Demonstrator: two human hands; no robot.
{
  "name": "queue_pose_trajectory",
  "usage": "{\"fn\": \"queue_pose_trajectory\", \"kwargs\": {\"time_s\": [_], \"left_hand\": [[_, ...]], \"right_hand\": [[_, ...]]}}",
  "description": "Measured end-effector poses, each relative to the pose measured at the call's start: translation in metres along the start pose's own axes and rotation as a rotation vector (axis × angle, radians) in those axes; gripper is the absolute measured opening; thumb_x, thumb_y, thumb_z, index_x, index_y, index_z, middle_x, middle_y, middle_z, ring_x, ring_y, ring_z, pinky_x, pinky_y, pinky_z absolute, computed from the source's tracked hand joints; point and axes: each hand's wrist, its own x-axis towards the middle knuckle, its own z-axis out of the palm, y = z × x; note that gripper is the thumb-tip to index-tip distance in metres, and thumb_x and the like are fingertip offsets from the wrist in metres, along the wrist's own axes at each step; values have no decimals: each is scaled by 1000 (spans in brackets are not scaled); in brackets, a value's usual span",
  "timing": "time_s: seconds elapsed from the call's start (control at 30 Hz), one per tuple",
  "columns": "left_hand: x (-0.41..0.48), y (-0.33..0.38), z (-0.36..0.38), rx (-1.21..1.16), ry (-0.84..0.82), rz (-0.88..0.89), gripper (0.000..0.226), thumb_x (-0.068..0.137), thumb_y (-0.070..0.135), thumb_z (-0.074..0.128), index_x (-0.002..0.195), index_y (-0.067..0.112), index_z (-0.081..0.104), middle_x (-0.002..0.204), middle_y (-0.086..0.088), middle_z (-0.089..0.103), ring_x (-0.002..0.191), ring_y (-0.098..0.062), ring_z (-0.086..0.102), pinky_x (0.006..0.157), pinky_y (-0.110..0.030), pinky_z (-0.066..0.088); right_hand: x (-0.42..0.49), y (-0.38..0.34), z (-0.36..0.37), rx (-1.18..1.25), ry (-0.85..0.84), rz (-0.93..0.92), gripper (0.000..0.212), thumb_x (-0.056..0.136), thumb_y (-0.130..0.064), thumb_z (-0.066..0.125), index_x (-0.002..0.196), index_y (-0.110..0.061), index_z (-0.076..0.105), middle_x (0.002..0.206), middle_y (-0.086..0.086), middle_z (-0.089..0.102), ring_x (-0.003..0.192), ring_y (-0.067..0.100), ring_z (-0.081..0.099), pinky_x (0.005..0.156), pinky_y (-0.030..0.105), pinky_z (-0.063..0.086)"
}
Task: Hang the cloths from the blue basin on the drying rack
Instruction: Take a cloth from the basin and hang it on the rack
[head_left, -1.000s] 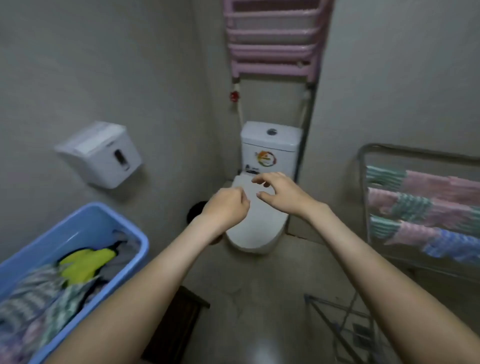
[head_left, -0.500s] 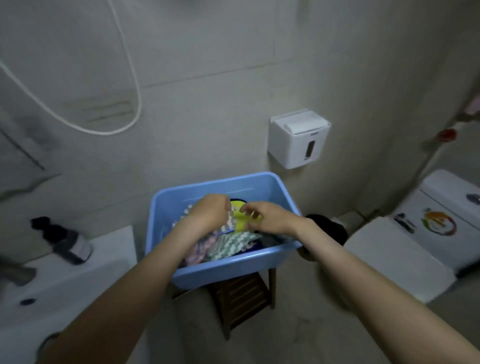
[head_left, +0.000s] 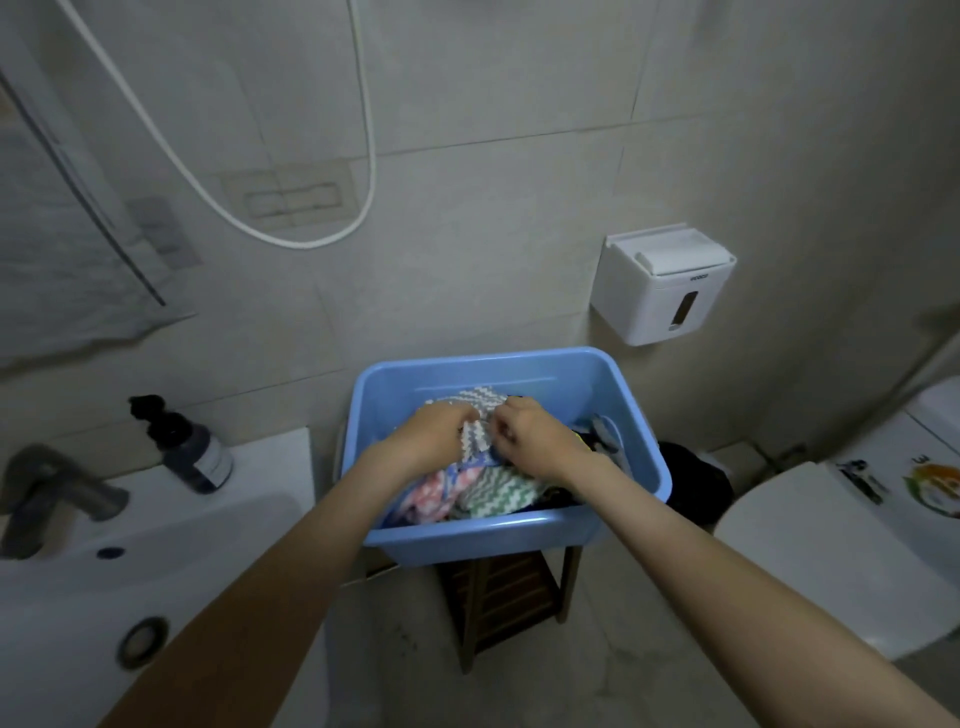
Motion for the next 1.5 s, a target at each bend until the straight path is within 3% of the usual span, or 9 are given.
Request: {"fn": "queue_pose_trajectory", "kwargs": {"time_s": [0.17,0.37,0.57,0.77,0.9,1.03,1.17,1.37,1.5], "left_hand": [[1,7,-8,-100,165,-17,41,90,26,58,131,21,53,123,-17,46,124,-31,39,102,-28,27],[6,28,-33,-268,425,50,22,96,22,51,103,4,62,102,-23,64,99,-36,57,75,-34,34],[7,42,-58,-358,564,116,19,98,18,46,101,3,57,90,-25,64,89,-39,59,66,-37,30],[11,52,-72,-525,471,257,17,100,11,39,105,7,55,98,-16,63,93,-30,58,80,-37,43],[6,72,-74,-654,426,300,19,101,8,35,88,16,48,85,-11,53,79,-21,49,72,-33,36],[-3,99,-78,-821,248,269,15,99,25,44,85,20,48,83,-3,52,79,-15,47,73,-30,35],[2,121,-74,-481,236,141,73,73,65,63,119,11,48,126,-9,54,116,-26,51,90,-36,43],[4,174,-58,-292,415,140,38,86,24,54,115,1,44,122,-22,52,115,-40,47,82,-36,37],[-5,217,-45,-290,340,290,34,87,9,48,119,4,36,92,-10,54,72,-27,48,65,-34,35]], "right_hand": [[-2,-13,-34,375,204,102,14,91,-9,51,81,-18,51,67,-7,53,52,3,46,56,22,36],[2,-28,-65,811,290,155,19,101,-13,42,82,-16,43,67,4,59,69,26,63,65,40,53],[9,-32,-95,623,486,13,8,97,-3,44,94,-10,46,87,3,56,85,12,54,79,27,44],[7,-30,-109,405,394,-82,55,82,14,46,133,-5,39,125,6,44,113,8,44,89,4,35],[5,-19,-111,215,475,5,31,84,5,53,114,-1,57,110,11,50,100,13,41,83,19,34],[-17,-6,-116,419,439,177,7,93,-6,48,88,-7,54,71,7,55,58,14,51,58,32,41],[-43,10,-127,510,561,244,15,96,-14,49,81,-12,51,54,-2,49,46,14,48,48,29,39],[-94,32,-157,431,808,238,18,86,-13,65,80,-25,53,69,-11,53,60,1,46,62,22,39],[-147,49,-180,346,862,287,15,83,-6,54,90,-20,57,81,2,60,71,12,51,71,29,41]]}}
